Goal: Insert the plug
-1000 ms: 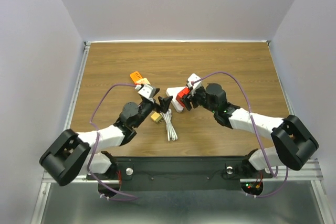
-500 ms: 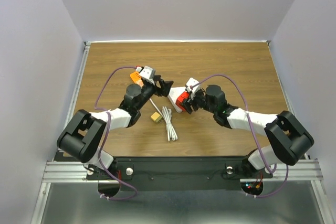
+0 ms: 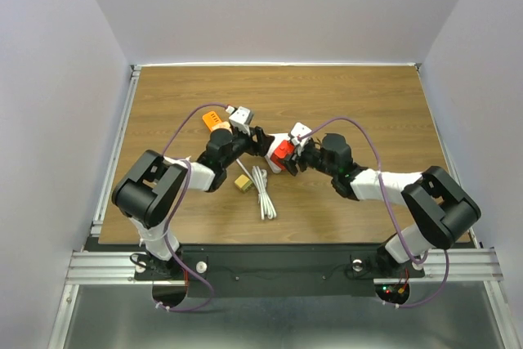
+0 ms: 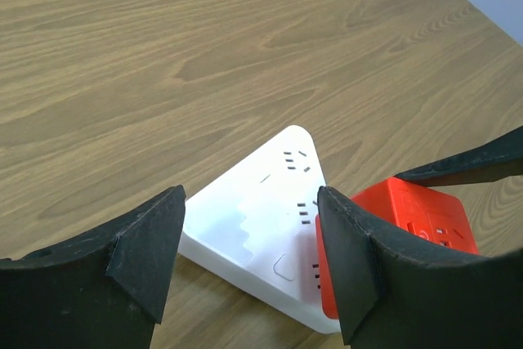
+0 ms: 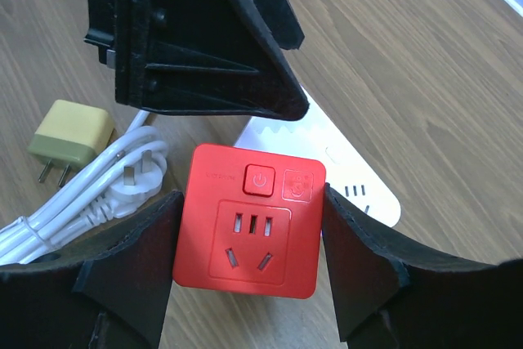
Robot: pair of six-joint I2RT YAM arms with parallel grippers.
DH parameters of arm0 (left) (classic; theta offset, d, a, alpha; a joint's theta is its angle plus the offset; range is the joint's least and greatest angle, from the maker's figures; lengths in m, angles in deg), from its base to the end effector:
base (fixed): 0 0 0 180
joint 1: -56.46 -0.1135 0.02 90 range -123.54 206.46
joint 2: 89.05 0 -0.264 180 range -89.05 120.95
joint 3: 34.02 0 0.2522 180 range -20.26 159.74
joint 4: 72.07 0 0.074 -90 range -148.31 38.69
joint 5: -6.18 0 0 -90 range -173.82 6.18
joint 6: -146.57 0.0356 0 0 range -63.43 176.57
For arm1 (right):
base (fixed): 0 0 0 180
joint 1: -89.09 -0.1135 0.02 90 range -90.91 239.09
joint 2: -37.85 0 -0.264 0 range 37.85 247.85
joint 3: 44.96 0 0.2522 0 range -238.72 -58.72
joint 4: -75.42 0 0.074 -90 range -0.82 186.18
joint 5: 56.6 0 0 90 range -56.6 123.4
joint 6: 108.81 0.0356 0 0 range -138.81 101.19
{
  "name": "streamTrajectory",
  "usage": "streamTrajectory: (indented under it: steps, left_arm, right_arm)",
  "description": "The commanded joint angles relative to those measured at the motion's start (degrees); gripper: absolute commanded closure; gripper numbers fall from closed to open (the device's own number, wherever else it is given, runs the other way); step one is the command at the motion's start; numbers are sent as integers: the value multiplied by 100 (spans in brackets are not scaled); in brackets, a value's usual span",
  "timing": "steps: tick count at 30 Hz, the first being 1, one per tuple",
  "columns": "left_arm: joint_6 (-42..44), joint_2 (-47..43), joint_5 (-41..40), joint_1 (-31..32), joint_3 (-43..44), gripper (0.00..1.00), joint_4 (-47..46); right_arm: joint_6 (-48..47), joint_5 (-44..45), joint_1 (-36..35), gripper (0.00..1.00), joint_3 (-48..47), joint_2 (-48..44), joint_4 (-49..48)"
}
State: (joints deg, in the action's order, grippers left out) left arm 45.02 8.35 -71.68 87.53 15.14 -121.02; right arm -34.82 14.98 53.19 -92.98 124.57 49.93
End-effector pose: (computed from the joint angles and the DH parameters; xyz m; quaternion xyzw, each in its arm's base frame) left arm 0.2794 -0.1771 0.1885 0.1926 0.6759 -0.3263 0.6321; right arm 0.2418 0.1889 0.1948 -0.4280 0.6521 0.2294 0.5822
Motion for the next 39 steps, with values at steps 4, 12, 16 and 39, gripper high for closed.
streamTrajectory:
  steps: [4,12,16,39]
  left_arm:
    - [30,68,288,13,204,27,-179]
    - [-23,367,183,13,204,30,-153]
    - [-23,411,34,13,213,30,-118]
    - [-84,762,-221,-48,407,31,-144]
  right_arm:
    - [-148,-224,39,100,218,-172,-504]
    - [-253,-382,39,100,332,-217,-751]
    - [-332,-470,48,99,341,-199,-848]
    - [-377,-57,92,100,499,162,-2096]
